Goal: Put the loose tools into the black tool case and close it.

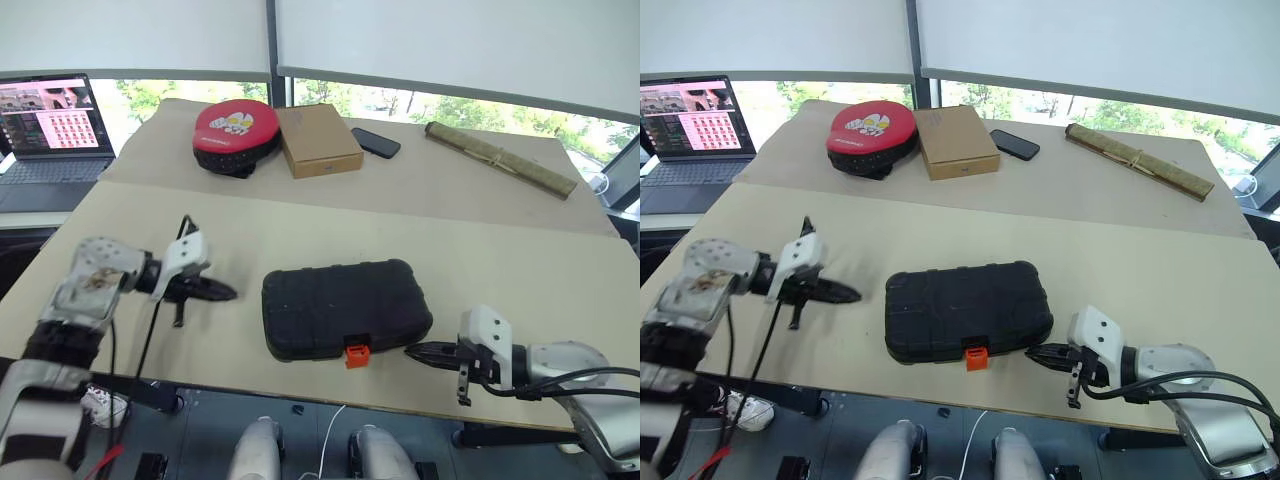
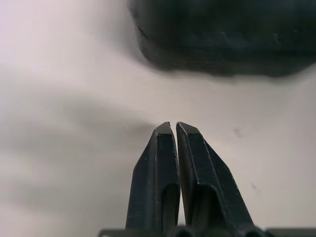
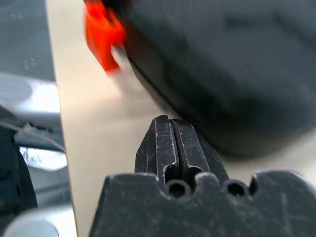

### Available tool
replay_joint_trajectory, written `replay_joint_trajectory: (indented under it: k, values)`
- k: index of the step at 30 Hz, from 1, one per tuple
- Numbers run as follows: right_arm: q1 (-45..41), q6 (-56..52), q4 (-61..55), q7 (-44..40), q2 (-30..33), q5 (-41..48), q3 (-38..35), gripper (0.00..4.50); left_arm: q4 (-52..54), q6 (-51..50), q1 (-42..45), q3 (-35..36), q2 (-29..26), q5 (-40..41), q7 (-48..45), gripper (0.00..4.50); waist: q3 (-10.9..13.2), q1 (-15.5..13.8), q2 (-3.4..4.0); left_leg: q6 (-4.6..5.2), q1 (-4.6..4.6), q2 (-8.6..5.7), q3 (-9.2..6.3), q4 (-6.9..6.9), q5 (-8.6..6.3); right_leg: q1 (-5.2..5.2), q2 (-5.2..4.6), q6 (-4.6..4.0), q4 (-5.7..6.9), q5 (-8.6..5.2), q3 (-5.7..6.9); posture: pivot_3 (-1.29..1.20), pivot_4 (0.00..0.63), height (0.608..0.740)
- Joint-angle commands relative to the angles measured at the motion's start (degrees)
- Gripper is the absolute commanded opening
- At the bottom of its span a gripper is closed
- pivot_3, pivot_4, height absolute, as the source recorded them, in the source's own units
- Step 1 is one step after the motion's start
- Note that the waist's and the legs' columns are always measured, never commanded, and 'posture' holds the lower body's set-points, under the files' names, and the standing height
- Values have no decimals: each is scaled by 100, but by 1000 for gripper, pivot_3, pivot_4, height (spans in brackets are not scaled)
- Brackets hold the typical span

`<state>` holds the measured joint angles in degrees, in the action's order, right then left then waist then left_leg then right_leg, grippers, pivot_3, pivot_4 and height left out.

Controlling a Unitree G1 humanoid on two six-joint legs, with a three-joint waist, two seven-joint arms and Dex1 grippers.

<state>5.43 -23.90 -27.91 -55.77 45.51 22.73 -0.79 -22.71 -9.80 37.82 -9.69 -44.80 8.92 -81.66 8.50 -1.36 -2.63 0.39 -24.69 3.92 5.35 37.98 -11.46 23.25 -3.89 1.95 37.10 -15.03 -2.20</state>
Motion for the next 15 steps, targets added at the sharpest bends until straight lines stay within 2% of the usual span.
replay_joint_trajectory:
  k: [1, 4, 10, 15]
  values:
    - [-183, -70, -20, 281, -73, -74, -48, 0, -234, 448, 135, -103, 289, -164, 127, 232, 0, 56, 0, 0, 0, 0, 1, 0, 0, 1, 0, 0, 0, 0, -2, 0, 150, 740]
    - [-268, -33, 70, 377, -57, -189, -83, 0, -82, 496, 10, -180, 440, -149, 28, 232, 0, 97, 0, 1, 0, 2, -2, 0, 0, 3, 7, 0, 1, 1, -5, 0, 150, 740]
    - [-381, -68, 254, 503, 11, -222, -329, 0, 396, 241, -300, -91, 257, 60, -366, 232, 1, 89, 2, 0, 1, 2, 0, 0, 0, 3, 4, 0, 2, 0, -5, 0, 150, 740]
    - [-188, -140, 83, 424, 121, -82, -461, 0, -155, 122, 279, 169, 204, 64, -276, 232, 1, 54, 1, 0, -1, 2, -3, 1, 0, 1, 5, 0, 3, 0, -3, 0, 150, 740]
